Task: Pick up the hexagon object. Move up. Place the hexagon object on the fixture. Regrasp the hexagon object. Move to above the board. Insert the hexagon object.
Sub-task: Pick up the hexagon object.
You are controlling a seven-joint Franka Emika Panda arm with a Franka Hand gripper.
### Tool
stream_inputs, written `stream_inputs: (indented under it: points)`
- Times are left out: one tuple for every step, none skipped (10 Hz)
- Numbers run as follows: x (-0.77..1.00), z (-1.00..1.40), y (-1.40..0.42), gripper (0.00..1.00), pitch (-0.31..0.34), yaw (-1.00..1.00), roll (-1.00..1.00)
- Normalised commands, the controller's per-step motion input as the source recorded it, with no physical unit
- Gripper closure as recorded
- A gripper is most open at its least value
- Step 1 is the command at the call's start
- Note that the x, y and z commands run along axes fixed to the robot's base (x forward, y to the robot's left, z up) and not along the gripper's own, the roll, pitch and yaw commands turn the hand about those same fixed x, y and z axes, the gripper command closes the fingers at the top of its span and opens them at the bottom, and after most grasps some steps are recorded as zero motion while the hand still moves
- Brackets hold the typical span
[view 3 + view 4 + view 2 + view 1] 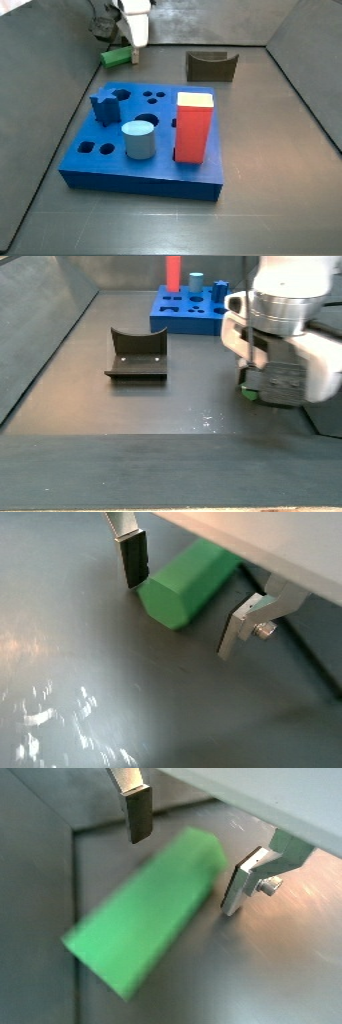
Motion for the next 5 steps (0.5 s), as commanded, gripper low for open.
stream_inputs:
  points:
    - [0.00, -0.25, -0.43, 0.00, 0.000, 0.09, -0.05]
    - [0.00, -0.05, -0.07, 0.00, 0.000, 0.12, -0.13]
    - [-0.03, -0.05, 0.00, 0.00, -0.014, 0.11, -0.25]
    - [-0.04, -0.36, 0.02, 0.00, -0.086, 0.07, -0.37]
    - [-0.05, -0.40, 0.04, 0.00, -0.136, 0.00, -0.36]
